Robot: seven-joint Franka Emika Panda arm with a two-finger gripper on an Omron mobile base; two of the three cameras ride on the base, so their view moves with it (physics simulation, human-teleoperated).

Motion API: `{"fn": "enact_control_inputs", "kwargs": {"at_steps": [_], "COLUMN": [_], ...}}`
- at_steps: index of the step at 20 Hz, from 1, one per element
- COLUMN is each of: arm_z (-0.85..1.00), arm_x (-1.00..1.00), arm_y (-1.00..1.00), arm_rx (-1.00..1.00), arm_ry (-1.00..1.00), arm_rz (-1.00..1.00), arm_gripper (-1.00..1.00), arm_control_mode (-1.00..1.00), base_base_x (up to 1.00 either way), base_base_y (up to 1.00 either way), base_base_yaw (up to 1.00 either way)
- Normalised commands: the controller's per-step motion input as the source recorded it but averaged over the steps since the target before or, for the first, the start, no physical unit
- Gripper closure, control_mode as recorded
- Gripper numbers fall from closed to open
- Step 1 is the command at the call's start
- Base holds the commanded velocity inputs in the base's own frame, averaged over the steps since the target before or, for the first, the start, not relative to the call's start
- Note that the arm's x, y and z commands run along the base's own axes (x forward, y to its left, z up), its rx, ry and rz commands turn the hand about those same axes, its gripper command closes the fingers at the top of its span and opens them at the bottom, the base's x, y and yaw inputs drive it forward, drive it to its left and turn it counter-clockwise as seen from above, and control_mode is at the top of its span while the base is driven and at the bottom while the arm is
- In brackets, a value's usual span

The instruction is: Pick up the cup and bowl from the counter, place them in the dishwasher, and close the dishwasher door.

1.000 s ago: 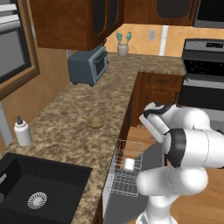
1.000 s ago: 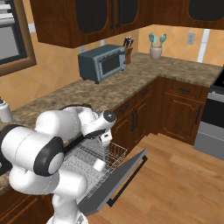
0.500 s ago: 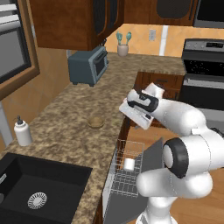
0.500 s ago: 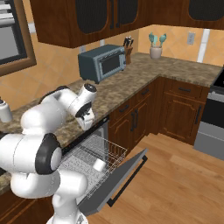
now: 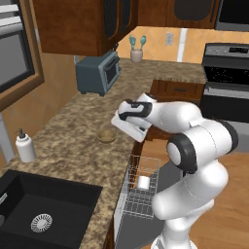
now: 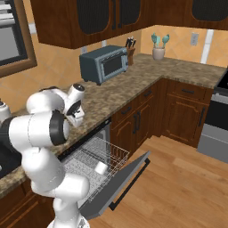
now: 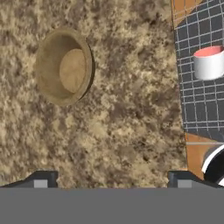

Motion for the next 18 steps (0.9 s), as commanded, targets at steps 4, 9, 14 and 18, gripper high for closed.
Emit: {"fn": "enact_control_inputs", "kwargs": {"at_steps": [4, 9, 14, 18], "arm_z": [-0.28, -0.44, -0.37, -0.33], "arm_x": [0.77, 0.58, 0.54, 0.54], "arm_y": [0.34, 0.04, 0.00, 0.00], "arm_rx": [-0.12, -0.20, -0.14, -0.02], "arm_ry": [0.00, 0.00, 0.00, 0.00], "arm_rz": [0.01, 0.00, 0.00, 0.00], "arm_gripper": [-1.00, -1.00, -1.00, -1.00], "arm_control_mode": [-1.00, -1.00, -1.00, -1.00], "base_base_x": [0.00, 0.00, 0.00, 0.00], "base_base_y": [0.00, 0.00, 0.00, 0.00], "base_base_yaw": [0.00, 0.00, 0.00, 0.00]}}
